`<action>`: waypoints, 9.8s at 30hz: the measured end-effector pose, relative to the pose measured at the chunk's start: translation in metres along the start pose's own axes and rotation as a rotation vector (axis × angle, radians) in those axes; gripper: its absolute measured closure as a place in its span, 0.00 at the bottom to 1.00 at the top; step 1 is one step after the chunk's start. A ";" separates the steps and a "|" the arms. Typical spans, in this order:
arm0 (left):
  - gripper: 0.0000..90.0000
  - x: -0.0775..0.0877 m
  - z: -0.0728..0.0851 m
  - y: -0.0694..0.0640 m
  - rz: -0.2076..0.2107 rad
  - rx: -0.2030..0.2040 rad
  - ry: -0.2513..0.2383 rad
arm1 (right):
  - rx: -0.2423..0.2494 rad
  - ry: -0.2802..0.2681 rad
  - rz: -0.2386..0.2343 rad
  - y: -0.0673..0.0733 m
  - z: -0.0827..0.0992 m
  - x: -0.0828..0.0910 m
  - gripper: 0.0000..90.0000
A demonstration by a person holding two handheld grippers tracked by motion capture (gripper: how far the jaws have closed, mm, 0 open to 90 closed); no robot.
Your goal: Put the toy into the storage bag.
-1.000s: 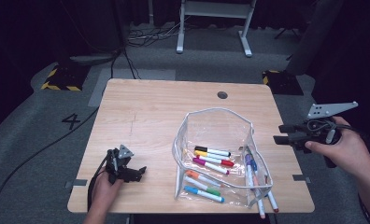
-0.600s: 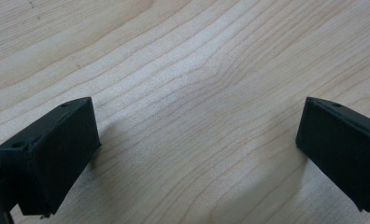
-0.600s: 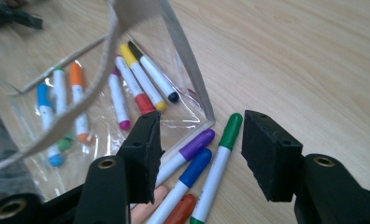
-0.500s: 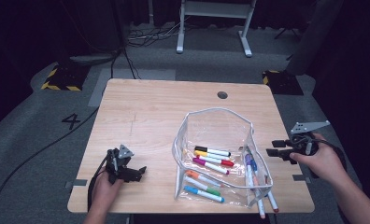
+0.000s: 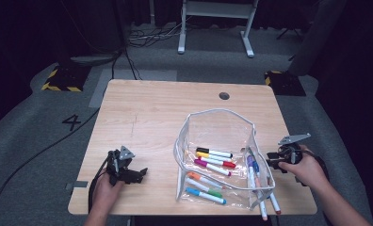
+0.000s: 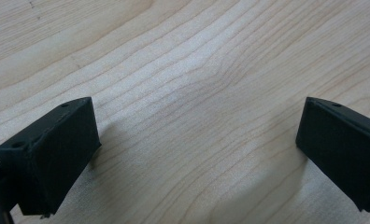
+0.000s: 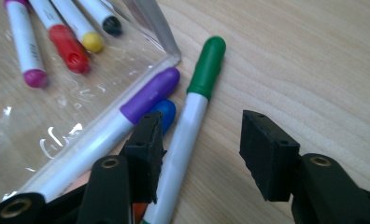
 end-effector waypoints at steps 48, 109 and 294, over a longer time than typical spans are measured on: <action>0.00 0.000 0.000 0.000 -0.002 -0.004 0.001 | 0.073 -0.113 0.086 0.006 -0.093 0.119 0.86; 0.00 0.000 0.000 0.000 0.001 -0.003 -0.001 | 0.517 0.294 -0.340 0.168 -0.193 -0.040 0.86; 0.00 0.000 0.000 0.000 0.002 -0.004 -0.002 | 0.462 -0.056 -0.205 0.140 -0.230 0.100 0.86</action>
Point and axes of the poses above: each handheld gripper's, and its own axes: x roughly backward along the jaws, z roughly out of its underside, y roughly to its left, the point moved 7 cm from there along -x, roughly forward along the jaws, and after that the axes turned 13 degrees about x, right-handed, at the moved point
